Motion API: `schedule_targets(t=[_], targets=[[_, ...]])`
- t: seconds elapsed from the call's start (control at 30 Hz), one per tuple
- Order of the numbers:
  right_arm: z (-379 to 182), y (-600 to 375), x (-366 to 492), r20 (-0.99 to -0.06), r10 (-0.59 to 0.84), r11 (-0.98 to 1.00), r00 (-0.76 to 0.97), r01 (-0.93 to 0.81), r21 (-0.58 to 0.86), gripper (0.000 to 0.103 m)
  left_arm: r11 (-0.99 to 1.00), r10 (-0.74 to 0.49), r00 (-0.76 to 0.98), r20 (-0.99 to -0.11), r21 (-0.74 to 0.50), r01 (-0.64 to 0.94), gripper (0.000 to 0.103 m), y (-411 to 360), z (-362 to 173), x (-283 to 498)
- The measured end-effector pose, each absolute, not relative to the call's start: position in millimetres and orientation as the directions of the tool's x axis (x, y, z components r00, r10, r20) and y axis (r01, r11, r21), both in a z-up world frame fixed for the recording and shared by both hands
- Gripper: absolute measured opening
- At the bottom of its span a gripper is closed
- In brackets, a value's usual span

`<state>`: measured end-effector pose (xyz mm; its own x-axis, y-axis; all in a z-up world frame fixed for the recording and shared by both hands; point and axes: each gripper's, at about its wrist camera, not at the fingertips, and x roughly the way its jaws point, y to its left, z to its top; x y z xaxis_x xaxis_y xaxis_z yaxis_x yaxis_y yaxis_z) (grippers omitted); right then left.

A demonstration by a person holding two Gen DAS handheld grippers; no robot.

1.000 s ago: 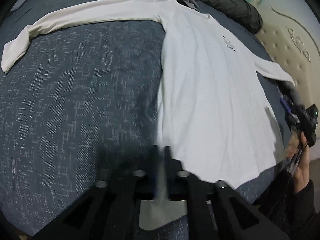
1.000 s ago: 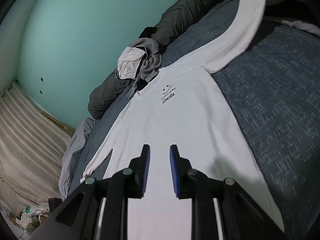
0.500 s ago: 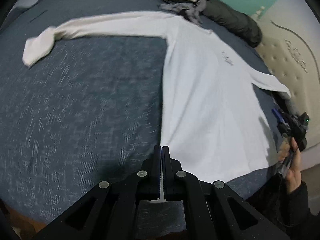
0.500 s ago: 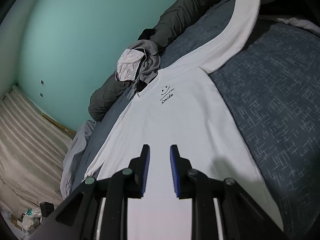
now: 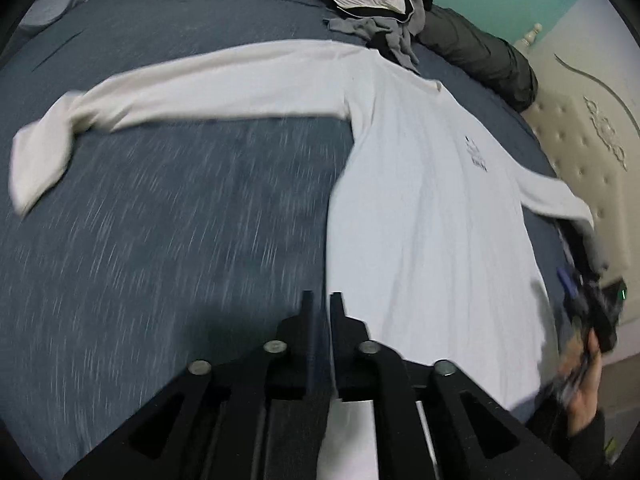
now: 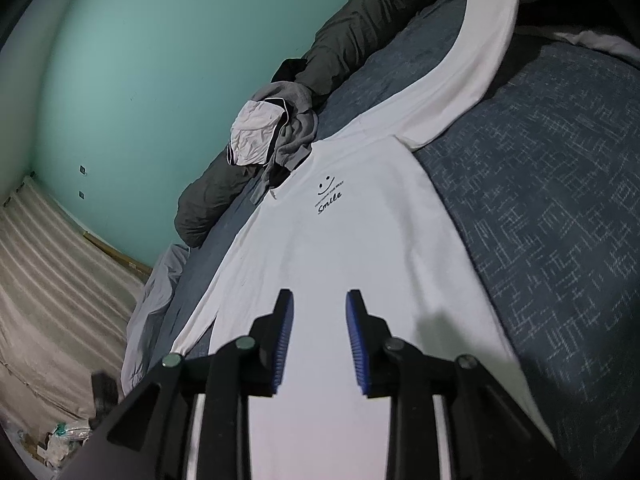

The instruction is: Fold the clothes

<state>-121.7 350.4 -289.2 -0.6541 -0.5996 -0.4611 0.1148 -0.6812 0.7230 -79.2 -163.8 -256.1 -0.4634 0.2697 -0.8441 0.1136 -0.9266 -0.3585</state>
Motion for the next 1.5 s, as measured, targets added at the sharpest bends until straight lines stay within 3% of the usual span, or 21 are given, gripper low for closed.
schedule_targets(t=[0.17, 0.3, 0.37, 0.67, 0.7, 0.77, 0.8, 1.13, 1.3, 1.5], targets=[[-289, 352, -130, -0.485, -0.584, -0.705, -0.651, 0.110, 0.701, 0.038, -0.913, 0.292, -0.476, -0.830, -0.390, 0.121, 0.012, -159, -269, -164], [-295, 353, -141, -0.536, -0.570, -0.733, -0.623, 0.090, 0.675, 0.041, -0.906, 0.294, -0.469, -0.833, -0.399, 0.140, 0.037, -157, -284, -216], [-299, 353, -146, -0.568, -0.550, -0.756, -0.611, 0.075, 0.651, 0.054, -0.910, 0.293, -0.462, -0.837, -0.393, 0.135, 0.037, -154, -288, -232], [-297, 354, -154, -0.608, -0.508, -0.801, -0.610, 0.076, 0.593, 0.060, -0.903, 0.301, -0.463, -0.834, -0.406, 0.144, 0.037, -150, -301, -279], [-298, 353, -154, -0.610, -0.508, -0.803, -0.609, 0.078, 0.590, 0.060, -0.904, 0.303, -0.463, -0.833, -0.405, 0.138, 0.036, -149, -302, -282], [-300, 351, -155, -0.618, -0.502, -0.808, -0.605, 0.075, 0.584, 0.061, -0.906, 0.314, -0.456, -0.832, -0.407, 0.118, 0.020, -146, -305, -288], [-301, 351, -155, -0.620, -0.503, -0.808, -0.602, 0.073, 0.585, 0.061, -0.911, 0.310, -0.453, -0.836, -0.397, 0.108, 0.000, -144, -304, -286], [-301, 346, -155, -0.615, -0.510, -0.805, -0.601, 0.081, 0.588, 0.061, -0.953, 0.180, -0.494, -0.850, -0.275, 0.126, 0.001, -169, -271, -288], [-303, 345, -156, -0.619, -0.509, -0.805, -0.598, 0.078, 0.588, 0.061, -0.965, 0.146, -0.463, -0.874, -0.228, 0.127, 0.001, -170, -286, -292], [-303, 345, -157, -0.619, -0.510, -0.804, -0.597, 0.075, 0.590, 0.061, -0.954, 0.170, -0.467, -0.868, -0.263, 0.142, 0.002, -174, -296, -284]])
